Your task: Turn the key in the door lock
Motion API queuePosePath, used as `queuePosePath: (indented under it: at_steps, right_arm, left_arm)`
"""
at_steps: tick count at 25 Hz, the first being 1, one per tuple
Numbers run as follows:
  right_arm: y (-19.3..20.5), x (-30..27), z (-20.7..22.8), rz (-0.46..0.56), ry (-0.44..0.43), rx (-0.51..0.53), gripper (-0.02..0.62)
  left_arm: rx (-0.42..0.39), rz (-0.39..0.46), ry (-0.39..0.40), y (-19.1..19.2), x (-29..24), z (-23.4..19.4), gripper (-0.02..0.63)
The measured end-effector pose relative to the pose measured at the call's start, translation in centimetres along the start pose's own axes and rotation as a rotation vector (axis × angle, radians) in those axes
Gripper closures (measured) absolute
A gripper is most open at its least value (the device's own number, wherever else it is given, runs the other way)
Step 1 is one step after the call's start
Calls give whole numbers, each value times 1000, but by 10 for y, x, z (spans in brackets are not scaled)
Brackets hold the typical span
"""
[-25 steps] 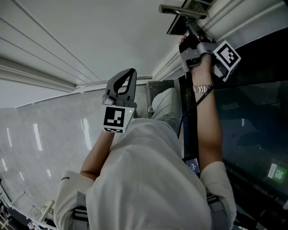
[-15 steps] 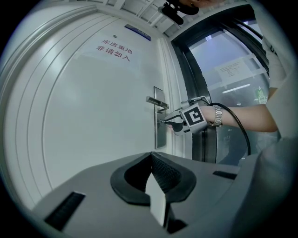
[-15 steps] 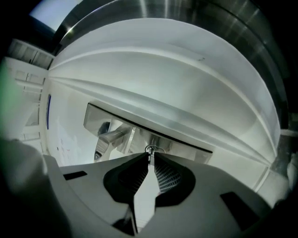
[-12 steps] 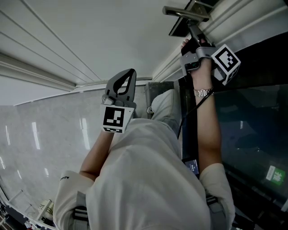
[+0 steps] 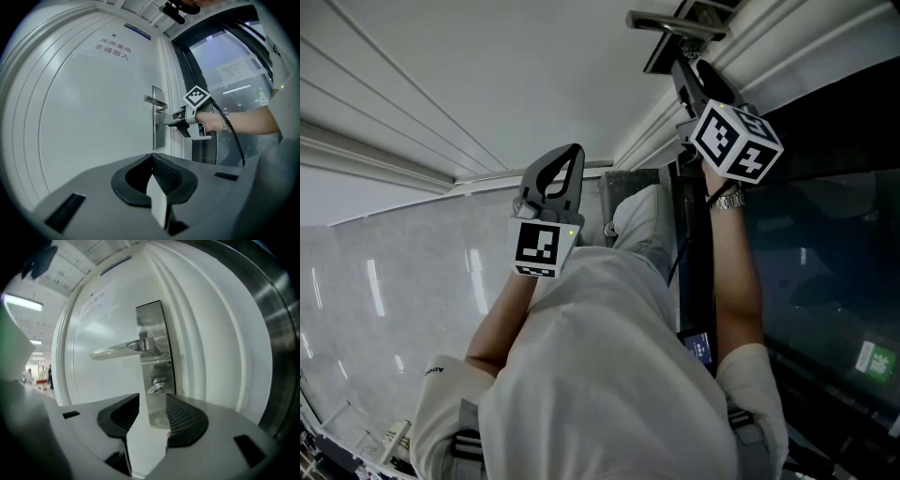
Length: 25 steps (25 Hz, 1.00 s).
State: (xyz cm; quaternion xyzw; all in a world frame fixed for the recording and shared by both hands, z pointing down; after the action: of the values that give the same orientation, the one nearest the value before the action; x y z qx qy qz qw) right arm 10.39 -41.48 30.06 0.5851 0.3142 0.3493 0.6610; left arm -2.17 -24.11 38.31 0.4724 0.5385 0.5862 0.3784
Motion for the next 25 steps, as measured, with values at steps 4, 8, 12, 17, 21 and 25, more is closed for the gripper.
queuePosePath:
  at_steps: [4, 8, 12, 17, 21, 25]
  right_arm:
    - [1, 2, -8, -24, -3, 243, 443]
    - [-5, 2, -6, -19, 53, 517, 443]
    - [-10, 0, -7, -36, 106, 896, 443]
    - [-7, -7, -13, -61, 83, 1137, 443]
    - [-3, -13, -15, -89, 68, 1219, 445]
    - [1, -20, -12, -122, 63, 1250, 445]
  left_arm:
    - [-3, 2, 5, -1, -1, 3, 597]
    - [0, 3, 1, -1, 0, 3, 597]
    - [5, -1, -3, 0, 1, 2, 597]
    - [7, -1, -1, 2, 0, 2, 597]
    - [8, -2, -3, 2, 0, 2, 597]
    - [12, -1, -5, 2, -1, 1, 597]
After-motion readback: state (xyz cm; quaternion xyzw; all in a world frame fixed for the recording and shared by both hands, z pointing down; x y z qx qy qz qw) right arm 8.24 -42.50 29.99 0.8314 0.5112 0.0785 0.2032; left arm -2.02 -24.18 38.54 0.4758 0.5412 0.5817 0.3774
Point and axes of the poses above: the fingertips, and each gripper's own axes: x backward along the fingers, z to its right, y out of its underside, the point moved 1 cm from there along x, backward along the fingers, and after that the axes turned 12 degrees about z, right-handed, at the moved point
